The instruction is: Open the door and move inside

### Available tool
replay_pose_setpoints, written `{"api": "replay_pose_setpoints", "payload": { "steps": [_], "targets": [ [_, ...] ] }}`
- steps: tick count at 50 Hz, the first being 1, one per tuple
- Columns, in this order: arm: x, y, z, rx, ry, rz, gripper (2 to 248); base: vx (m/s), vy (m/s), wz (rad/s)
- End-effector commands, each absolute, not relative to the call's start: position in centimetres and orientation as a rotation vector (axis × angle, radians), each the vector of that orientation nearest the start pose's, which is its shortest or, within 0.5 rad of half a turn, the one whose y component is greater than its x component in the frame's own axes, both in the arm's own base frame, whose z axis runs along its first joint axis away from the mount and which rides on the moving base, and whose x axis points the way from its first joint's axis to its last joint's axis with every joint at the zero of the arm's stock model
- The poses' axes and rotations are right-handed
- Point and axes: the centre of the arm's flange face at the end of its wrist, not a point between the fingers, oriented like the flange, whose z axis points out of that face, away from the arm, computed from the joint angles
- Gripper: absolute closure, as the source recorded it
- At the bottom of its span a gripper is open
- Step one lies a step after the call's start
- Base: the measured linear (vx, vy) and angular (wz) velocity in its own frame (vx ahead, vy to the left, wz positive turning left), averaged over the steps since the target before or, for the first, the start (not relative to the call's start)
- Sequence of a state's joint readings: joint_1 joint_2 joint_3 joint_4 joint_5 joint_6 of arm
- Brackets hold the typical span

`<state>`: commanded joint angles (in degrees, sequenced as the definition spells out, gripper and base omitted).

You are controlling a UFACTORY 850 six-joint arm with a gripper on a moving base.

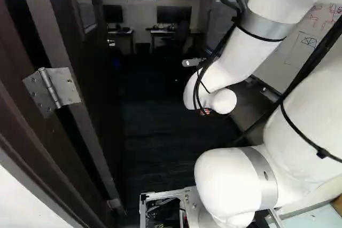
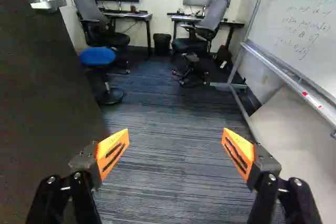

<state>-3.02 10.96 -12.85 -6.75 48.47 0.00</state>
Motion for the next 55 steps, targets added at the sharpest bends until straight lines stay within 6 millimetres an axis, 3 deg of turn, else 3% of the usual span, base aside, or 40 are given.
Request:
{"api": "replay_pose_setpoints", "payload": {
  "steps": [55],
  "targets": [
    [32.04,-0.90,39.02,-2.541,-0.114,-1.854,3,0.126,0.004,-0.004]
  ]
}}
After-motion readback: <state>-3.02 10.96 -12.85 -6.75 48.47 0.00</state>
